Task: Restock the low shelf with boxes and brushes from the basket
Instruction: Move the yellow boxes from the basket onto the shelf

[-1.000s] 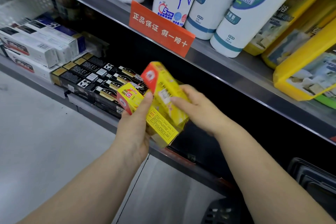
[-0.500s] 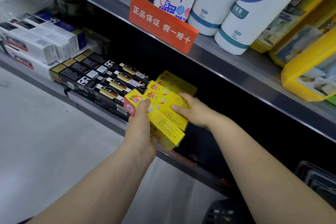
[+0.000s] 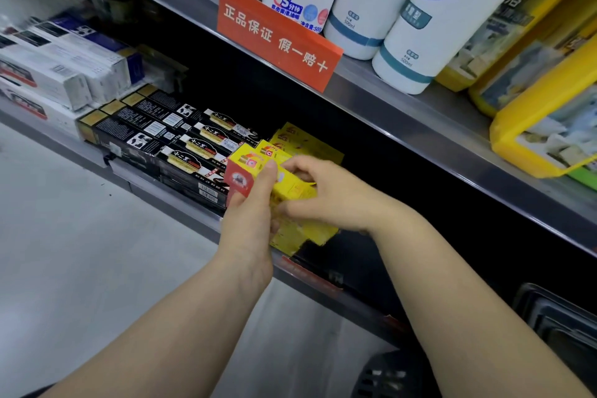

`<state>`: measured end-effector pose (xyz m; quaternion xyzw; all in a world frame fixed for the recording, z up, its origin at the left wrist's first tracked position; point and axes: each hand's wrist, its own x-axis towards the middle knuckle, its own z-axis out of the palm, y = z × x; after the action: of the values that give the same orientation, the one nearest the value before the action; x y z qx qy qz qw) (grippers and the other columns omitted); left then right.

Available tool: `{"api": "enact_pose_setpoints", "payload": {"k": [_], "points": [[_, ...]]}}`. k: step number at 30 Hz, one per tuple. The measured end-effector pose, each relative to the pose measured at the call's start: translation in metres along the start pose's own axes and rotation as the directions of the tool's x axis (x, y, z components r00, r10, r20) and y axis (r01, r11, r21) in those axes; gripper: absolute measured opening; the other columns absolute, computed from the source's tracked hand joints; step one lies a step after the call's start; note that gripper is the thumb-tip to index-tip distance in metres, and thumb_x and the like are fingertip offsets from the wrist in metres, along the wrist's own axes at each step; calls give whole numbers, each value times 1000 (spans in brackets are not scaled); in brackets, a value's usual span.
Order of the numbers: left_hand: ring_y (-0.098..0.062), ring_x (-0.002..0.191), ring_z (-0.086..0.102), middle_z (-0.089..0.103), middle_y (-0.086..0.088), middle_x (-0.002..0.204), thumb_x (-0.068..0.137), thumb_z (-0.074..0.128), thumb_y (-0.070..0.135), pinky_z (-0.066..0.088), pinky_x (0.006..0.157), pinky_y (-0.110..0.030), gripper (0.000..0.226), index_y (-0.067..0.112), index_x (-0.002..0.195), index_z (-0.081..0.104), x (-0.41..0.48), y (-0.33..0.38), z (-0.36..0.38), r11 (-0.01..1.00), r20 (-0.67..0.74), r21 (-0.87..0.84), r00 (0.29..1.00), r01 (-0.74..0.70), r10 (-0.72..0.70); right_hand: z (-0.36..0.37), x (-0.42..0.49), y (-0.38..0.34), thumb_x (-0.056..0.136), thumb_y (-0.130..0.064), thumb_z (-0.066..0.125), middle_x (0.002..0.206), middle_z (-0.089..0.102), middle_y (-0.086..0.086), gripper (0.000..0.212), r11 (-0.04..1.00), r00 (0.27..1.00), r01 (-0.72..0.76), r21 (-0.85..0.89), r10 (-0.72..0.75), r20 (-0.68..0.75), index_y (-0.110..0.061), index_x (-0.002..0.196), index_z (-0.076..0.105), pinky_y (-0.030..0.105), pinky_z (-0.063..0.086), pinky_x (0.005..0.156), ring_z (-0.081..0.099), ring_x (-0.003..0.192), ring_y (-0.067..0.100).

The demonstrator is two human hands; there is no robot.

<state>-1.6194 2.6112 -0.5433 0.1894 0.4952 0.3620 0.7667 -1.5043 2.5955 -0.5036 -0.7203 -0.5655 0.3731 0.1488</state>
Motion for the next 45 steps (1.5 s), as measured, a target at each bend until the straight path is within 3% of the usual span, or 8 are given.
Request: {"api": "enact_pose_setpoints", "payload": {"k": [5,9,16,23,28,34,38,45], "points": [[-6,80,54,57,6,97,88,59,37,43,64,-18,21,28,107,57,-3,-4,-1,964,71,225,989,-143,130,-23,7,19,83,-29,67,111,66,3,44,990,919,-116,-80,76,-387,-22,123,51,35,52,84,64,97,22],[-1,74,48,51,0,117,91,55,16,32,35,0,33,28,122,53,-2,-12,-2,907,131,394,986,-151,107,-26,30,38,90,-40,56,129,56,6,51,901,821,-307,-306,89,-563,-24,137,42,32,44,89,54,115,28],[2,81,48,49,3,121,91,52,17,33,56,-13,36,27,125,52,-1,-14,-2,878,156,442,980,-182,125,-2,75,58,100,-33,39,143,44,7,46,966,953,-220,-133,185,-239,-21,145,34,32,40,101,47,126,24],[-12,99,48,52,3,126,90,51,17,36,78,-23,43,26,132,49,-9,-15,6,860,182,476,977,-186,110,-14,40,60,95,-15,50,140,42,11,50,955,947,-209,-211,144,-286,-23,142,35,32,42,99,48,121,27],[-1,83,51,53,16,100,89,52,16,39,60,-10,39,27,126,51,-34,-19,27,807,264,517,950,-286,168,-28,-39,53,91,-13,56,127,52,3,30,974,961,-117,-195,61,-270,-23,120,58,18,35,95,48,118,16],[-4,94,59,62,15,95,79,56,10,44,82,-13,31,41,86,55,-86,-45,59,567,680,537,718,-625,148,-45,-162,56,88,-11,60,108,61,-9,30,998,931,-69,-4,63,-360,-40,92,59,25,48,94,57,104,3],[3,94,59,62,22,90,77,56,24,44,86,-16,20,40,88,58,-125,-69,79,328,834,500,548,-802,69,-52,-238,79,88,-7,60,100,64,-8,27,989,885,-124,79,146,-441,-35,89,63,25,50,88,61,96,5],[9,73,55,58,25,95,92,52,30,42,60,-7,13,38,100,59,-191,-131,103,102,918,352,322,-930,-232,-42,-366,161,91,-18,58,91,64,-12,18,908,809,-413,70,401,-430,-36,89,59,12,46,71,60,83,0]]}}
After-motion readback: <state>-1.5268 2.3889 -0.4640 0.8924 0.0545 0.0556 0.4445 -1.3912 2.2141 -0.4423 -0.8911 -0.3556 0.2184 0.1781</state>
